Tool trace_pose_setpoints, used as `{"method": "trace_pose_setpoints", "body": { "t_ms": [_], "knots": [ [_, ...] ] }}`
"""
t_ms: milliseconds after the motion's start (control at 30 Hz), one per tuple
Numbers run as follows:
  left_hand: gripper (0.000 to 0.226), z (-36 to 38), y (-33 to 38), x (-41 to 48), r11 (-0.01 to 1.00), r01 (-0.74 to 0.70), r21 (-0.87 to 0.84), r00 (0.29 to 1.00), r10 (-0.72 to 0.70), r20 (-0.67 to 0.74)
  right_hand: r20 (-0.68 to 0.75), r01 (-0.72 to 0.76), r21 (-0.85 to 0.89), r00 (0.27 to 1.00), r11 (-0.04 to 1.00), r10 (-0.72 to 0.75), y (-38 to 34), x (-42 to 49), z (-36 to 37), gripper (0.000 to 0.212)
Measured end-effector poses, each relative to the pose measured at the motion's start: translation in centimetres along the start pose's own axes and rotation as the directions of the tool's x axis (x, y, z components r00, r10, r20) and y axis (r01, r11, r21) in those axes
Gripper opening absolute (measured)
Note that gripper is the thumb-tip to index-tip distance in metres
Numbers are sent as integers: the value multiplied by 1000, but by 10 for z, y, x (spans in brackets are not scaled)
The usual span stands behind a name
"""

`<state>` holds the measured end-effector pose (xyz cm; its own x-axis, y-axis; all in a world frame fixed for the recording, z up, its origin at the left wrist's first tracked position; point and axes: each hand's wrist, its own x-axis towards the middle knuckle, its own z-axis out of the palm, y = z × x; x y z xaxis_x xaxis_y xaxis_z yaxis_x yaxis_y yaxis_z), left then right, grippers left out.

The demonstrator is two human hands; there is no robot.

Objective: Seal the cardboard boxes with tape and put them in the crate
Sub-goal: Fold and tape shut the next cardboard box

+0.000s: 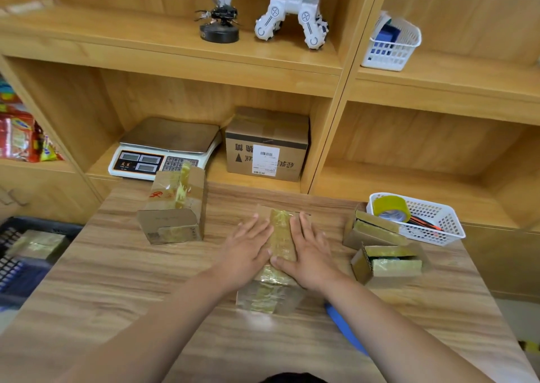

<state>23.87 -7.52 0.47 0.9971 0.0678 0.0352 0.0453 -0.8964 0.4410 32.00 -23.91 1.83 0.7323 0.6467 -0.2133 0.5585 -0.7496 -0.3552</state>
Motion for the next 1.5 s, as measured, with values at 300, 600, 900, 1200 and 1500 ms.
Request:
{"method": "trace_pose_setpoints", "body": {
  "t_ms": [300,600,900,1200,1500],
  "knots": [
    [91,-8,8,-28,951,-111,289,982,60,179,-103,48,-129,993,991,-62,-4,-9,0,70],
    [86,-8,10,-24,928,-190,320,964,114,242,-213,265,-77,937,961,-275,2,-22,-4,45],
    [71,-4,2,-33,988,-35,-149,992,52,111,-167,-73,403,974,912,152,-2,-9,-11,92],
    [95,-16,12,-9,840,305,-448,948,-311,63,-32,-194,786,936,588,352,-7,0,-9,80],
    [91,-27,15,-13,834,273,-479,922,-368,-116,-225,-18,829,905,559,362,-13,-10,-18,64]
  ]
}}
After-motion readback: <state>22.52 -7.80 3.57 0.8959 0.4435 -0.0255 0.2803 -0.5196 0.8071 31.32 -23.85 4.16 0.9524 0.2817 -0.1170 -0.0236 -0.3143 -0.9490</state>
